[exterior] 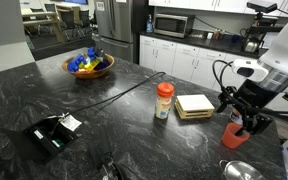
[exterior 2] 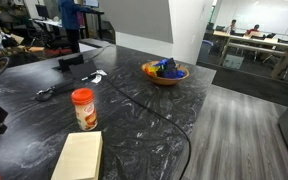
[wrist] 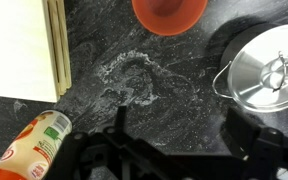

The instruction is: Pick up the lid off the silver pot and put it on the table.

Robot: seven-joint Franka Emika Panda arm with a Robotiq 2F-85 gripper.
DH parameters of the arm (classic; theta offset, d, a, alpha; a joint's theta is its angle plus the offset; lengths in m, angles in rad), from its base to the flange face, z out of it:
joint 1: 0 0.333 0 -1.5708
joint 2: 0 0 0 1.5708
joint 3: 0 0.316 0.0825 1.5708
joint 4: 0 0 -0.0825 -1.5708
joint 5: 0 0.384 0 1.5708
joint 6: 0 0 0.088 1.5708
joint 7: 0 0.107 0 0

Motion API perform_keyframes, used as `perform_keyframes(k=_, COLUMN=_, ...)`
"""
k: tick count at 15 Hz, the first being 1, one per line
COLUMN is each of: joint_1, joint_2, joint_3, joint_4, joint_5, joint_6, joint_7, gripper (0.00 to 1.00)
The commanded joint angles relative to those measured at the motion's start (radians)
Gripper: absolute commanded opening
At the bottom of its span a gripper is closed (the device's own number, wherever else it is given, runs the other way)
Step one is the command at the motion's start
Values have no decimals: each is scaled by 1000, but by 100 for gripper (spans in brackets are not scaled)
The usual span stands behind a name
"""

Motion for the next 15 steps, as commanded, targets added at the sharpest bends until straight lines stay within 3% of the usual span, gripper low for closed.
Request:
perform_keyframes(k=1, joint_1=1, joint_2=-7, joint_3=13, joint_4=2, joint_5=0, joint_6=-4, joint_7=3, gripper=100)
perform_keyframes(k=10, joint_1=99, joint_2=33, joint_3=69, joint_4=-3, joint_5=8, joint_6=-33, joint_7=-22, gripper=100)
perform_keyframes(k=15, joint_1=99, joint_2=32, joint_3=74, joint_4=-3, joint_5=7, joint_6=-25, joint_7=-4, gripper=100)
